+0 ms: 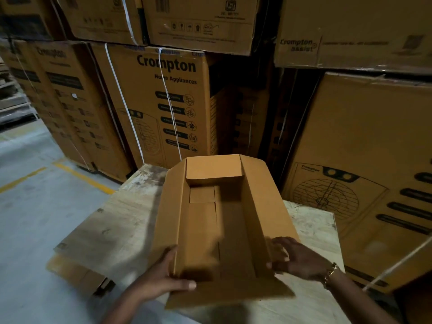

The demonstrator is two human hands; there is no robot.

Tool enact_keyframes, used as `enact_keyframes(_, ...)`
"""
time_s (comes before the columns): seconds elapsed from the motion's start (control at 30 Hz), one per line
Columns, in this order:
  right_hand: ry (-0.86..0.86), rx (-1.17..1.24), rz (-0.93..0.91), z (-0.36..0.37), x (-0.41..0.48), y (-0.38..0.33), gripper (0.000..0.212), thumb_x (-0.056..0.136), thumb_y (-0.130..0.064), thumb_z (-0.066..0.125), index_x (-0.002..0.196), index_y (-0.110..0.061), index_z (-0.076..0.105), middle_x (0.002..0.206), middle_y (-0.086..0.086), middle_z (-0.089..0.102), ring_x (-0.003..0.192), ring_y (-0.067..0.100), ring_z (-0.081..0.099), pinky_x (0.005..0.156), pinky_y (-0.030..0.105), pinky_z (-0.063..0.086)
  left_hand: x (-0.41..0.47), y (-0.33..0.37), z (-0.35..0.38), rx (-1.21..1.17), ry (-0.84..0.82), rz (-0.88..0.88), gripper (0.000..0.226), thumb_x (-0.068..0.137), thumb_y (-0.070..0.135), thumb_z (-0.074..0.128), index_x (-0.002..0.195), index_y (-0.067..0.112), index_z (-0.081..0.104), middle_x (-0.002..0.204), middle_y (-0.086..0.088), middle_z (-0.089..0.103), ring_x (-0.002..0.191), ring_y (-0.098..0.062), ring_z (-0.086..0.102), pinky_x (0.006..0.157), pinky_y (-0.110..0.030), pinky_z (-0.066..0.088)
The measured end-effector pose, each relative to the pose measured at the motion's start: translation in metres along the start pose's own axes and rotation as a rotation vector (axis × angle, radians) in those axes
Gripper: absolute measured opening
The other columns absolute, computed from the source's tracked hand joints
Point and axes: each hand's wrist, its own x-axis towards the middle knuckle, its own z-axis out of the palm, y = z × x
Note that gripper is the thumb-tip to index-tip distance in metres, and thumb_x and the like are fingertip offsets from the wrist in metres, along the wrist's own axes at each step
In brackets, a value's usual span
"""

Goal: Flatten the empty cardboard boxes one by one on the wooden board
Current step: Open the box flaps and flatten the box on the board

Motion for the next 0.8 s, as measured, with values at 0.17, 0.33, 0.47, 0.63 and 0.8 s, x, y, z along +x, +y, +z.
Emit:
enact_keyframes(0.17, 0.011, 0.036, 0.010, 0.047, 0.013, 0.012, 0.147, 0.055, -0.067, 0.084, 0.156, -0.027, -0.014, 0.163, -0.002, 0.011, 0.140, 0.024, 0.038, 0.108, 0.030, 0.040, 0.003, 0.001, 0.036, 0.475, 0.206, -0.086, 0.166, 0.038, 0.081, 0.079, 0.151, 0.027, -0.029, 0.164, 0.005, -0.016, 0.150, -0.020, 0.017, 0.114, -0.030, 0.033)
enact_keyframes(0.33, 0.218, -0.109, 0.060, 0.100, 0.034, 0.003, 0.148, 0.060, -0.052, 0.084, 0.145, -0.027, -0.035, 0.163, -0.001, 0.008, 0.121, 0.021, 0.054, 0.095, 0.032, 0.054, 0.005, -0.001, 0.054, 0.575, 0.369, -0.002, 0.143, 0.064, 0.072, 0.072, 0.149, 0.025, -0.032, 0.166, 0.006, -0.008, 0.141, -0.017, 0.036, 0.106, -0.031, 0.040)
enact_keyframes(0.47, 0.296, -0.118, 0.085, 0.104, 0.034, -0.001, 0.145, 0.061, -0.059, 0.080, 0.149, -0.028, -0.031, 0.162, -0.006, 0.012, 0.117, 0.017, 0.055, 0.089, 0.032, 0.056, 0.003, -0.002, 0.052, 0.560, 0.375, -0.011, 0.140, 0.066, 0.071, 0.072, 0.149, 0.026, -0.033, 0.165, 0.007, -0.012, 0.144, -0.016, 0.032, 0.108, -0.031, 0.040)
enact_keyframes(0.63, 0.294, -0.165, 0.092, 0.107, 0.028, -0.004, 0.138, 0.067, -0.063, 0.073, 0.142, -0.034, -0.039, 0.163, -0.011, 0.011, 0.108, 0.012, 0.062, 0.084, 0.029, 0.057, -0.001, -0.004, 0.048, 0.541, 0.352, -0.017, 0.135, 0.065, 0.086, 0.058, 0.149, 0.030, -0.032, 0.165, 0.008, -0.010, 0.148, -0.017, 0.022, 0.112, -0.035, 0.035)
enact_keyframes(0.8, 0.203, -0.204, 0.168, 0.089, 0.027, -0.012, 0.138, 0.062, -0.071, 0.072, 0.149, -0.032, -0.028, 0.161, -0.011, 0.016, 0.109, 0.010, 0.061, 0.086, 0.029, 0.056, 0.023, -0.002, 0.024, 0.544, 0.451, -0.027, 0.121, 0.059, 0.103, 0.017, 0.155, 0.035, -0.011, 0.165, 0.007, 0.003, 0.147, -0.019, 0.024, 0.117, -0.044, 0.029)
